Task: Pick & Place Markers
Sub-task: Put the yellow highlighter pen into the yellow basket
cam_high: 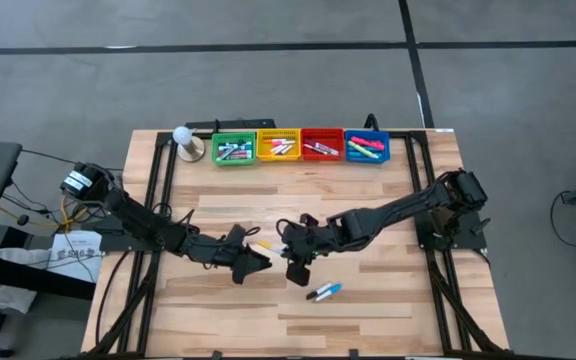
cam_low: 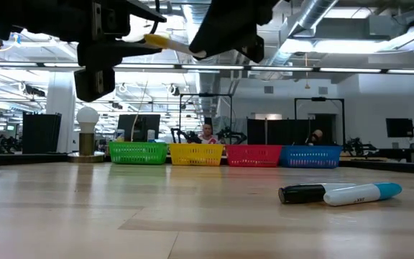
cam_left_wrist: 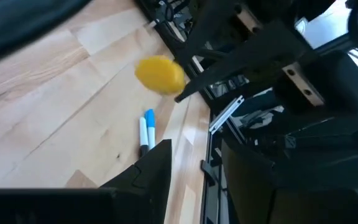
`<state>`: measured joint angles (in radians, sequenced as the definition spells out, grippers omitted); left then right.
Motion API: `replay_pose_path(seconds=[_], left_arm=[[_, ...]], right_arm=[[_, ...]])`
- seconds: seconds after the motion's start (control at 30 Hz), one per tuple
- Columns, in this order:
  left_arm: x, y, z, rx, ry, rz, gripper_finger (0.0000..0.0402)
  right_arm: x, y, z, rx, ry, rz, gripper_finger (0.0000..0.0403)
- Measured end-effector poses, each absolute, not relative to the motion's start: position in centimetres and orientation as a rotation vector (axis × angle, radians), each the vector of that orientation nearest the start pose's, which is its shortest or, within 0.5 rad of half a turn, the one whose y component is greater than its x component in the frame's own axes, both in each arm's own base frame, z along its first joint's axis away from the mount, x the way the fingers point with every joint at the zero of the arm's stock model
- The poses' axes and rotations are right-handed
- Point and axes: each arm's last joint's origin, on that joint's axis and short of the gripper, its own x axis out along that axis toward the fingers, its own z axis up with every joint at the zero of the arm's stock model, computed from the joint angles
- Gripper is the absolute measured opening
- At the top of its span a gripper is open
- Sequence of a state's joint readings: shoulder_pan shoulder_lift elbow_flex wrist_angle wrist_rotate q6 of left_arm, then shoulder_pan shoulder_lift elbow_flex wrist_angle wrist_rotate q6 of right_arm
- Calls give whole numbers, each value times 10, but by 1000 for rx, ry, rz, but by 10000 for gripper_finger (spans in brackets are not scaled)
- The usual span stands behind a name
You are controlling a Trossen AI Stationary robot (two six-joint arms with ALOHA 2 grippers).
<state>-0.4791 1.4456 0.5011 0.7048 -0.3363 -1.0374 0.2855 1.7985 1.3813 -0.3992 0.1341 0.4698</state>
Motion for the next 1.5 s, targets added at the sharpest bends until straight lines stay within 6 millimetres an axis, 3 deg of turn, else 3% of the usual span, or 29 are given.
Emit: replay_pose_path(seconds=[0.27,0.5,0.87,1.07,1.3,1.5], left_arm=[[250,-106,180,-943,243,28,140],[253,-99,182,-934,177,105,140],[253,-98,182,-932,149,141,139],[253,-98,183,-934,141,141,107],[253,-99,186,-941,128,128,48],[253,-99,186,-919,128,127,59]], right_arm=[[381,109,253,281,794,-36,14],[381,108,253,280,793,-43,38],[381,108,253,273,788,-40,25],[382,107,254,278,777,-37,42],[383,106,254,259,776,-28,25],[383,106,254,260,775,-30,36]])
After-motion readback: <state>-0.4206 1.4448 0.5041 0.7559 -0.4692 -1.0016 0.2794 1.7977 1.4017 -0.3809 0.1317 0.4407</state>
